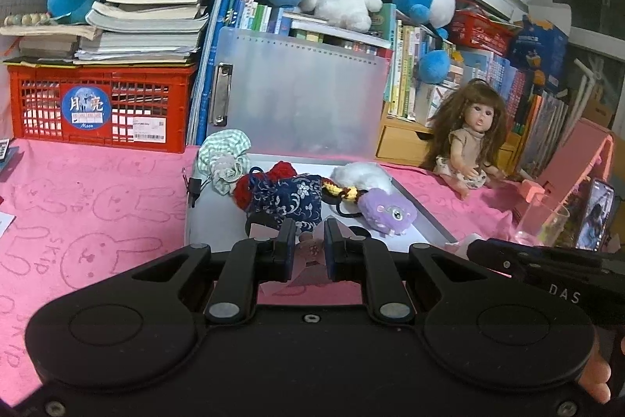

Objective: Organize objects
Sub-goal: 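Carry the white bow and tissue item into the white box with both tools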

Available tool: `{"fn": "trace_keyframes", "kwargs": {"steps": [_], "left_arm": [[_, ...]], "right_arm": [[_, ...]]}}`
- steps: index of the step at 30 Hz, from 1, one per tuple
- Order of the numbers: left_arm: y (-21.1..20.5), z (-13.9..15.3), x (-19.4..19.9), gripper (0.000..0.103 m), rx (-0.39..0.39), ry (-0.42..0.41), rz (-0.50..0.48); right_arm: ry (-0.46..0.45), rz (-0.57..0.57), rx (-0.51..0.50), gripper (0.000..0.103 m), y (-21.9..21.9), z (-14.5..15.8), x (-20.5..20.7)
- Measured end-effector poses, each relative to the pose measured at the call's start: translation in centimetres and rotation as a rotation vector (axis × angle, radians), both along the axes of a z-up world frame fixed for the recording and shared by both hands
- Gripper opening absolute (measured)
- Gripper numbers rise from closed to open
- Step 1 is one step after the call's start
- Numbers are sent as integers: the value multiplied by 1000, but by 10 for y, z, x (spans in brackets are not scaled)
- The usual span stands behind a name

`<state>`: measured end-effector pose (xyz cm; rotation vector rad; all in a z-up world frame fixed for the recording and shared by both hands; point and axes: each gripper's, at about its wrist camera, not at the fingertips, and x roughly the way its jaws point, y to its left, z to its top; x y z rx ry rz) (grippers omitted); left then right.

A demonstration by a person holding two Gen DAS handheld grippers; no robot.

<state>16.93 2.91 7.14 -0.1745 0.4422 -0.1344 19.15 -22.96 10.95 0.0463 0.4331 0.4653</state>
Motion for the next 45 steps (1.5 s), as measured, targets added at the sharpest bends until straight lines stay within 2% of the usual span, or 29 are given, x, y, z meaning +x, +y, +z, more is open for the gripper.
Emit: {"fn": "trace_keyframes", "kwargs": {"steps": [13,25,36,45], "left_arm": [[2,-6,25,14,11,21,19],[9,-11,53,14,-21,57,32],[28,-21,83,14,-115,114,37],[22,-32,100,14,-93,122,53]], "right_arm": [[39,-18,32,22,-2,-2,20],[72,-21,44,22,-1,-7,41],[151,-11,146,22,-8,-9,72],[227,-12,211,22,-5,-19,95]]}}
